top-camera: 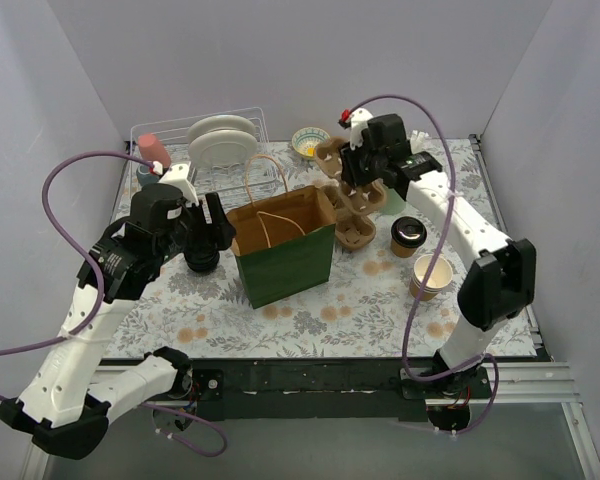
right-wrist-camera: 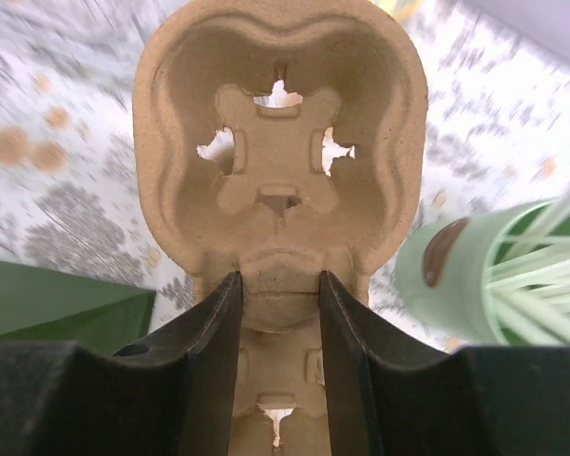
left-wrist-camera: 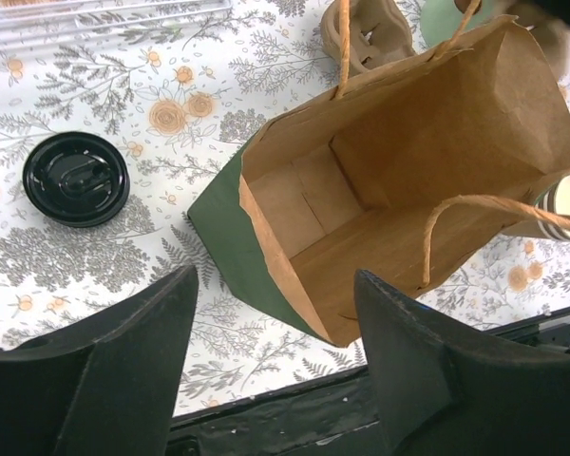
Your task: Pack the takeout coffee
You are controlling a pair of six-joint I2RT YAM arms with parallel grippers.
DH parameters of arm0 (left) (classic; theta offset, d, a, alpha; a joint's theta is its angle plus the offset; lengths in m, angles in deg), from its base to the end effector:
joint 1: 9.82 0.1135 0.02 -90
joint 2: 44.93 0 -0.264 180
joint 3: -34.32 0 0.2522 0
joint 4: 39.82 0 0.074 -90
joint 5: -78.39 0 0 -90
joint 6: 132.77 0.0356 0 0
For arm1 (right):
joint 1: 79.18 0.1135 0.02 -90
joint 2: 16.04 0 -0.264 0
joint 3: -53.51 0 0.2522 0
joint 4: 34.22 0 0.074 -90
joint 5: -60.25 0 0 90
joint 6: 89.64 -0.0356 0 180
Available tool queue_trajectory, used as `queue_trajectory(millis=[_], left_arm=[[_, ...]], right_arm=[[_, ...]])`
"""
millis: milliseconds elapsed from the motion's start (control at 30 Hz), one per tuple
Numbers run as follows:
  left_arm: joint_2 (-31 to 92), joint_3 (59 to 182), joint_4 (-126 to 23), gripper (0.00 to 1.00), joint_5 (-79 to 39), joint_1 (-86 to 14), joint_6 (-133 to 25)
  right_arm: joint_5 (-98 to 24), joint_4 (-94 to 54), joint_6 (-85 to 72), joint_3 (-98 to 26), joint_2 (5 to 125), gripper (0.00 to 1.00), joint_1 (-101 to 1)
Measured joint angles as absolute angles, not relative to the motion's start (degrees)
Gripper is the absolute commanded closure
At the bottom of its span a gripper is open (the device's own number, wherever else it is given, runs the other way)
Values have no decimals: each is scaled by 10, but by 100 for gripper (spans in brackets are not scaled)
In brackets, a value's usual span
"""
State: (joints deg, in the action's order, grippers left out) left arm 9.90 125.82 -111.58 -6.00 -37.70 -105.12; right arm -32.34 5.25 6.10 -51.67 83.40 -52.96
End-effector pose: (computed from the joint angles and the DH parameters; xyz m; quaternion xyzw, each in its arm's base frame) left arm 0.1428 -0.0716 0.4170 -0.2842 0.8398 -0.2956 0.3557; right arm 0.3629 0.1805 0.3383 -0.2530 0.8446 0.1034 0.4604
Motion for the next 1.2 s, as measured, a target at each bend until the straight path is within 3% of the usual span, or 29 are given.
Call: queue_trajectory(millis=[200, 333, 467, 567, 767, 867, 967, 1200], left_arm=[[110, 1239, -1111, 47, -58, -377, -1089], [110, 1219, -1101, 49, -62, -377, -1102], [109, 1206, -1084, 50, -62, -377, -1102], [109, 1189, -1069, 61, -62, -377, -1100], [108, 1164, -1045, 87, -65, -377, -1089], [104, 1155, -1031, 96, -72, -377, -1077], [90, 1144, -1012, 100, -79, -377, -1058], [68, 1141, -990, 100, -93, -377, -1025]], right_arm=[[-369, 45, 61, -549, 712, 67, -530], [-433, 9, 56, -542, 639, 68, -530], [-511, -76, 54, -481, 569, 68, -521], [-557, -142, 59, -406, 523, 68, -497], [-619, -217, 70, -348, 517, 67, -464], [-629, -236, 77, -344, 522, 68, -456], [-630, -257, 81, -344, 526, 68, -449], [-624, -281, 80, -340, 528, 67, -433]])
